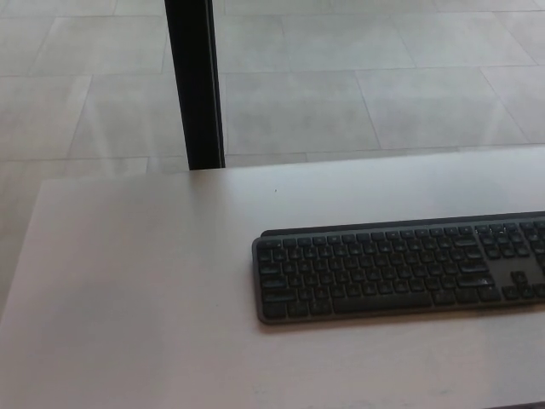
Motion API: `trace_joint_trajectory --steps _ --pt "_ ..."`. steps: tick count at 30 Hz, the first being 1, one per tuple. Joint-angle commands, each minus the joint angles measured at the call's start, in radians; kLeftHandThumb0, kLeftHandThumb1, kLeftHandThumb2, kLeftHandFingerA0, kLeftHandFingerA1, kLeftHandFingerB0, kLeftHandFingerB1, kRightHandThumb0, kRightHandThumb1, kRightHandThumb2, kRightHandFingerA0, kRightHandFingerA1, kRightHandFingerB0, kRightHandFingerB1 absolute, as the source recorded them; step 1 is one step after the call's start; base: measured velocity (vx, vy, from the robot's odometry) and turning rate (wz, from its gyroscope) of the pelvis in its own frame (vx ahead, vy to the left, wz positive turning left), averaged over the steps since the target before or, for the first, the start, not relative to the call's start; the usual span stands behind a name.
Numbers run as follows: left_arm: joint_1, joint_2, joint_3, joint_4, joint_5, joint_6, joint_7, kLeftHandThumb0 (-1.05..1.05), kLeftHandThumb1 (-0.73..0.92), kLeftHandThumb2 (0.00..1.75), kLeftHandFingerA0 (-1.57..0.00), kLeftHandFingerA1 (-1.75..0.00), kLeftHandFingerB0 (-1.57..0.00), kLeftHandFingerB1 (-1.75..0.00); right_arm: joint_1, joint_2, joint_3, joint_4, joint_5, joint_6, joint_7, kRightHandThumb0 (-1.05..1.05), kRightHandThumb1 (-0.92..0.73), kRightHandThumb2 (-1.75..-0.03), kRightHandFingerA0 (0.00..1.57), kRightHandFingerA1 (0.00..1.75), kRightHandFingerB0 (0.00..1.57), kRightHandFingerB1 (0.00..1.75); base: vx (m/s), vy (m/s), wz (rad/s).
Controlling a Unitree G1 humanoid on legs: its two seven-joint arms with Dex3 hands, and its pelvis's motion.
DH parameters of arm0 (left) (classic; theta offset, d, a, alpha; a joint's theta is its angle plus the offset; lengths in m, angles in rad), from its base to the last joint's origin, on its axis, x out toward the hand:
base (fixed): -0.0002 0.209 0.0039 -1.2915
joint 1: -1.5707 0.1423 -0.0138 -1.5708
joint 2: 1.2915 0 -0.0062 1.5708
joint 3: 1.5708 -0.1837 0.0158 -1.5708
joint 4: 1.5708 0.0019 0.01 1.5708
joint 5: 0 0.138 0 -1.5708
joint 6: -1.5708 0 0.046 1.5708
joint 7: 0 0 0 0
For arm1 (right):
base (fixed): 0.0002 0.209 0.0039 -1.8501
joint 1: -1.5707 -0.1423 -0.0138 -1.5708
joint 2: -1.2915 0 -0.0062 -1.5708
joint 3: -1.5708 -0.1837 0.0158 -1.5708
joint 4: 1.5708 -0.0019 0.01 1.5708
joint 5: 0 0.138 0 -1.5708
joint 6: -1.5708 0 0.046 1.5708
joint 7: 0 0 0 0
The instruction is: The robot uses its right fingers to click on the space key of the black keyboard placed on the center of the white desk.
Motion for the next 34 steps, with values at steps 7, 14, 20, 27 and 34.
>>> trace_joint_trajectory --steps 7,14,20,27,34 --pt "0.034 0.026 0.006 0.008 -0.013 -0.014 0.001 -0.48 0.6 0.58 -0.87 -0.76 -0.72 -0.6 0.201 0.072 -0.984 0.313 0.68 0.231 -0.35 -0.48 -0.67 -0.66 1.11 1.42 0.62 0.74 0.0 0.0 0.0" --pt "0.03 0.025 0.007 0.01 -0.014 -0.007 0.01 -0.48 0.61 0.58 -0.88 -0.81 -0.77 -0.62 0.212 0.132 -1.073 0.493 0.77 0.204 -0.39 -0.44 -0.65 -0.68 1.03 1.58 0.77 1.05 0.0 0.0 0.0" --pt "0.041 0.017 0.016 0.009 -0.025 -0.011 -0.001 -0.49 0.6 0.58 -0.82 -0.74 -0.68 -0.59 0.206 0.177 -1.111 0.526 0.755 0.234 -0.426 -0.39 -0.6 -0.78 1.04 1.67 0.69 1.07 0.0 0.0 0.0" --pt "0.035 0.017 0.012 0.004 -0.022 -0.007 0.007 -0.48 0.6 0.58 -0.86 -0.82 -0.74 -0.61 0.242 0.227 -1.1 0.536 0.693 0.239 -0.4 -0.42 -0.62 -0.78 1.11 1.63 0.7 1.13 0.0 0.0 0.0" --pt "0.033 0.02 0.0 0.01 -0.009 0.0 0.006 -0.48 0.59 0.58 -0.83 -0.78 -0.69 -0.61 0.251 0.264 -1.096 0.556 0.67 0.244 -0.389 -0.2 -0.47 -0.88 1.07 1.66 0.82 1.16 0.0 0.0 0.0"
